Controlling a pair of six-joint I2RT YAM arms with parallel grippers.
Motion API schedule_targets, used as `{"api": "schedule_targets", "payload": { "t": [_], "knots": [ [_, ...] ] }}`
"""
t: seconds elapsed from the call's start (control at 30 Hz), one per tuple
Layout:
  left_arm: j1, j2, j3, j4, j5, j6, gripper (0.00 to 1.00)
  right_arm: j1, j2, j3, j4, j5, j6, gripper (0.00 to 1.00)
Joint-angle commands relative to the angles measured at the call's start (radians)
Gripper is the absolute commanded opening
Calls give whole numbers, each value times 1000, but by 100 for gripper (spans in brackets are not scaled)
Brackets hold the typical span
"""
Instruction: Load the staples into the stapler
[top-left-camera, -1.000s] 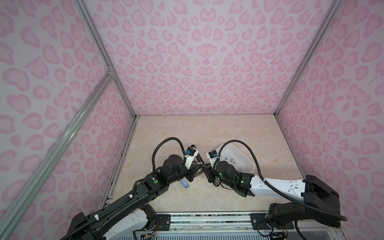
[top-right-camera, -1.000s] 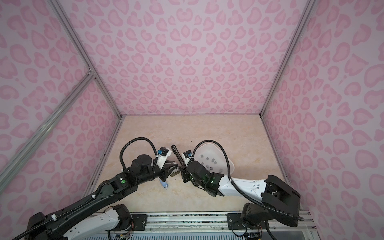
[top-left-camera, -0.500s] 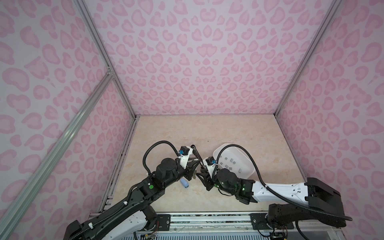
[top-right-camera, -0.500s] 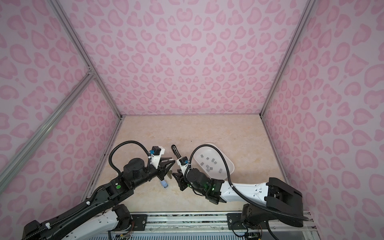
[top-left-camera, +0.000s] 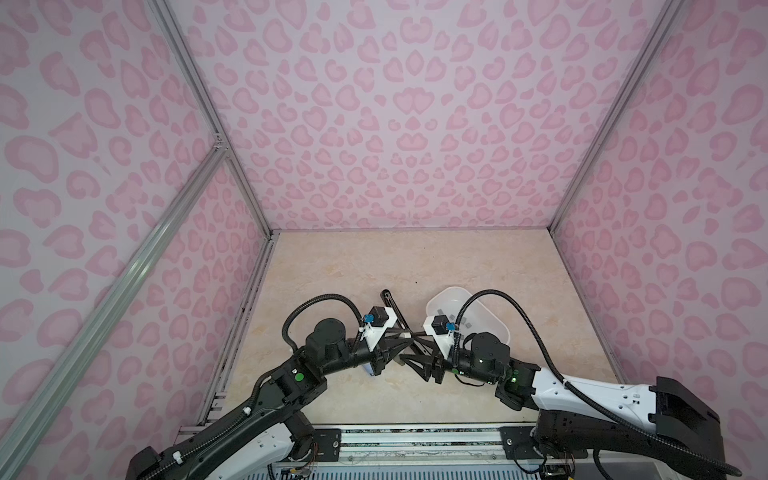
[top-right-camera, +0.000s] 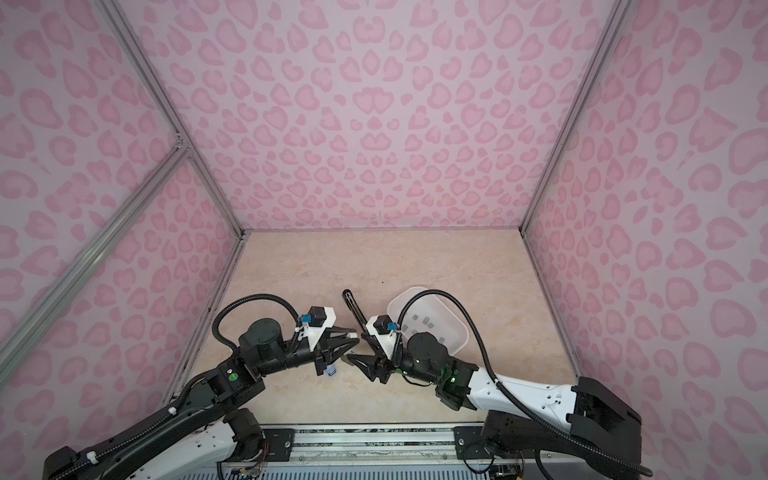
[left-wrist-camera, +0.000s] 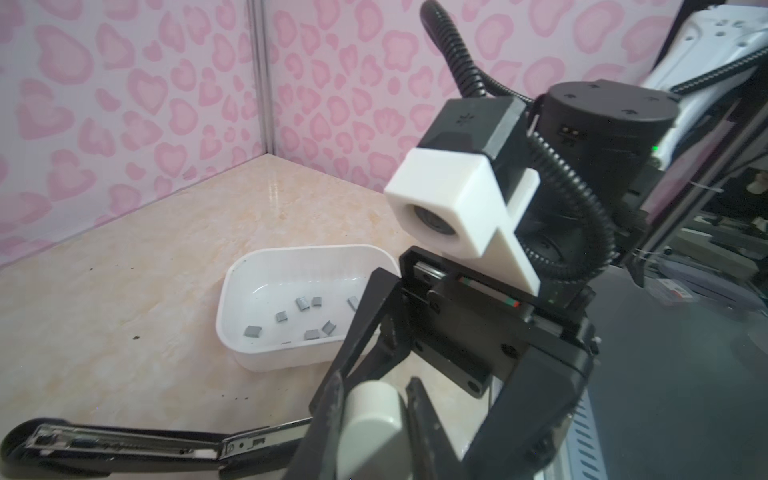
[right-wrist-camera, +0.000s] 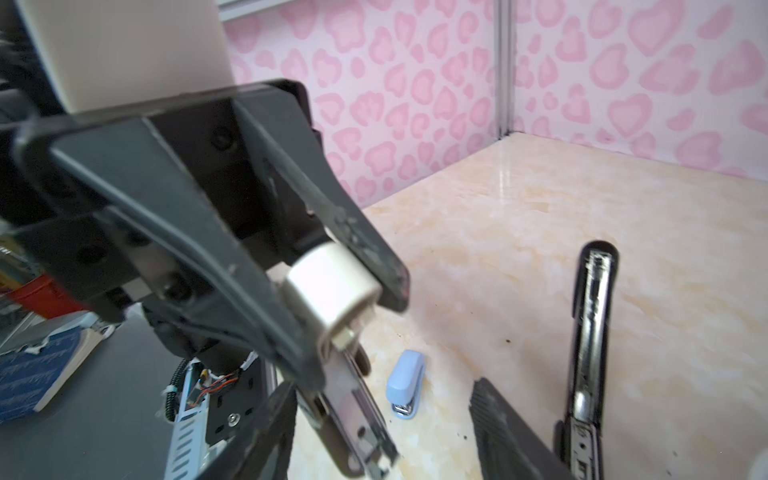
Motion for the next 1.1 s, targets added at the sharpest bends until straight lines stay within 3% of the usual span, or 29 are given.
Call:
{"api": "schedule_targets", "payload": {
  "t": [0.0, 0.13, 0.23, 0.5, 0.73, 0.77, 0.83, 0.87, 0.97, 1.07],
  "knots": [
    [1, -19, 16, 24, 138, 31, 4, -10, 16, 1, 96, -139, -38, 70],
    [0, -60, 11, 13, 125, 27, 3, -18, 58, 25, 130, -251, -23, 70],
    [1, -82, 5, 17, 133, 18, 4, -19, 87, 38, 145, -267, 0, 68],
    [0, -111, -5, 23, 134, 11, 3, -17, 119, 39, 202, -286, 33, 33],
    [1, -129, -8, 4, 112, 13, 3, -17, 131, 55, 169, -251, 6, 16],
    [1, -130, -8, 3, 102, 14, 7, -17, 136, 62, 161, -240, 5, 15],
    [1, -128, -2, -2, 51, 3, 30, -17, 143, 75, 139, -223, -4, 14],
    [1, -128, 2, -7, 3, -11, 45, -18, 144, 83, 115, -210, -13, 14],
    [1, -141, 7, -49, -222, -75, 73, -18, 141, 96, 49, -130, -14, 14],
    [1, -162, 12, -134, -444, -142, 86, -17, 140, 100, -16, -44, -13, 13]
  ]
}}
